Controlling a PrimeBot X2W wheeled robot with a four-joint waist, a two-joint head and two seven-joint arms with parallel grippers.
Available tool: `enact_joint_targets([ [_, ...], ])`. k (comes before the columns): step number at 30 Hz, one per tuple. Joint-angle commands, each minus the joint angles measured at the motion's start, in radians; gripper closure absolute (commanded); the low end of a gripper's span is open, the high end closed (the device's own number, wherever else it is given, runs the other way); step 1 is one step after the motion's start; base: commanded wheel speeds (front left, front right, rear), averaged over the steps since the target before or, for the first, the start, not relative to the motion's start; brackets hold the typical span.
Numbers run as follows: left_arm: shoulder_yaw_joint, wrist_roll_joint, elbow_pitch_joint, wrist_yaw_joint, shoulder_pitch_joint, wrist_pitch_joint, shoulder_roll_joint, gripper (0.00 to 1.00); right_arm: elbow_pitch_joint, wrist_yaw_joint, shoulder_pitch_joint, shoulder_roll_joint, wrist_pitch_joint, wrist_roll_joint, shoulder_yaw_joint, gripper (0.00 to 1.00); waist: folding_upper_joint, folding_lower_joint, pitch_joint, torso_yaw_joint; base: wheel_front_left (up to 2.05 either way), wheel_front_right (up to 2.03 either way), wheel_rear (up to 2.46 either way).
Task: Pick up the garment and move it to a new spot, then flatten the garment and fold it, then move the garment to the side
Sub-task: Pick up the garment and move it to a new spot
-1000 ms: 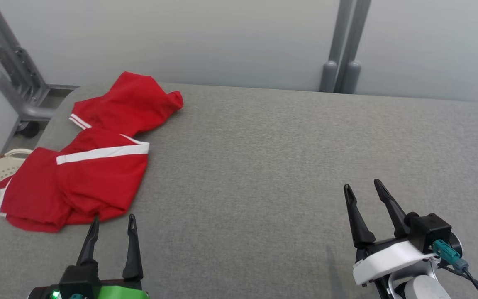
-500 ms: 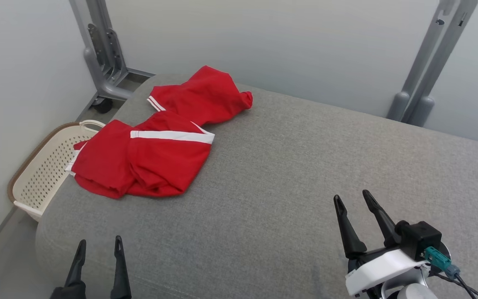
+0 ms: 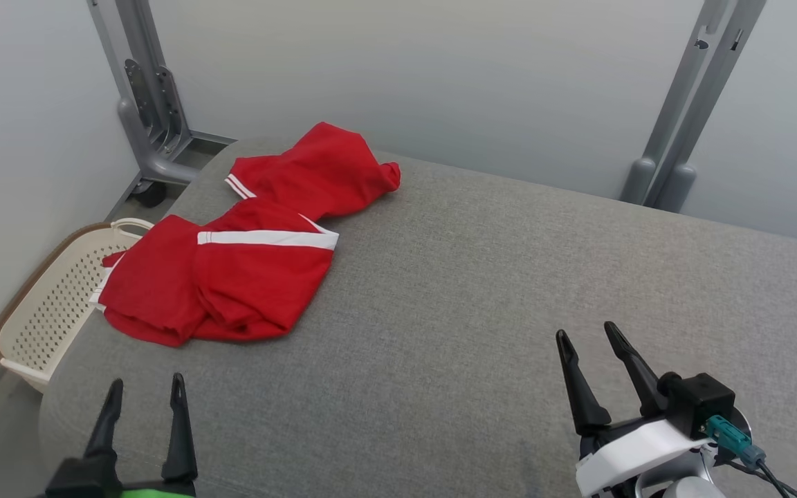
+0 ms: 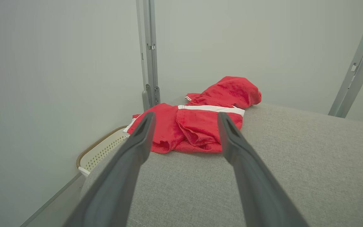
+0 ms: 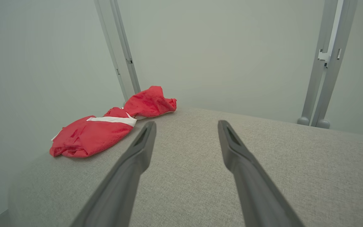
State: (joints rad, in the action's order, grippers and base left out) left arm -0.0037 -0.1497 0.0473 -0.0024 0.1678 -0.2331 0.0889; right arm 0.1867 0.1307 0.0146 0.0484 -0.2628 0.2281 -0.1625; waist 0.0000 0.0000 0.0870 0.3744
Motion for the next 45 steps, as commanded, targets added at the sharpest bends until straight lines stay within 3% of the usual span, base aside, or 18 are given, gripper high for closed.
enact_joint_targets([
  [1,0.007,-0.008,-0.016,-0.010,-0.041,0.015,0.024,0.00,-0.006,0.000,-0.003,0.004,-0.003,-0.007,0.003,0.00,0.0000,0.0000,-0.009,-0.016,0.00,0.00,0.00],
  [8,0.037,-0.017,-0.062,-0.050,-0.204,0.127,0.129,0.00,-0.012,0.000,0.008,0.004,-0.003,-0.016,0.011,0.00,0.0000,0.0000,-0.028,-0.042,0.00,0.00,0.00],
  [9,0.044,-0.013,-0.057,-0.063,-0.263,0.173,0.172,0.00,-0.013,0.000,0.012,0.003,-0.003,-0.020,0.012,0.00,0.0000,0.0000,-0.038,-0.050,0.00,0.00,0.00],
  [12,0.027,-0.012,-0.040,-0.087,-0.351,0.257,0.232,0.00,-0.015,0.000,0.016,0.004,-0.003,-0.031,0.013,0.00,0.0000,0.0000,-0.058,-0.064,0.00,0.00,0.00],
  [17,0.031,-0.094,-0.009,-0.110,-0.472,0.362,0.274,0.00,-0.026,0.000,0.045,0.004,-0.003,-0.054,0.019,0.00,0.0000,0.0000,-0.120,-0.090,0.00,0.00,0.00],
  [26,0.015,-0.276,0.178,-0.127,-0.646,0.551,0.351,0.00,-0.045,0.000,0.124,0.004,-0.003,-0.124,0.037,0.00,0.0000,0.0000,-0.298,-0.155,0.00,0.00,0.00],
  [31,0.010,-0.325,0.303,-0.127,-0.700,0.582,0.379,0.00,-0.060,0.000,0.164,0.004,-0.003,-0.161,0.047,0.00,0.0000,0.0000,-0.392,-0.192,0.00,0.00,0.00],
  [45,0.015,-0.465,0.613,-0.128,-0.797,0.546,0.407,0.00,-0.103,0.000,0.205,0.003,-0.003,-0.248,0.091,0.00,0.0000,0.0000,-0.560,-0.249,0.00,0.00,0.00],
])
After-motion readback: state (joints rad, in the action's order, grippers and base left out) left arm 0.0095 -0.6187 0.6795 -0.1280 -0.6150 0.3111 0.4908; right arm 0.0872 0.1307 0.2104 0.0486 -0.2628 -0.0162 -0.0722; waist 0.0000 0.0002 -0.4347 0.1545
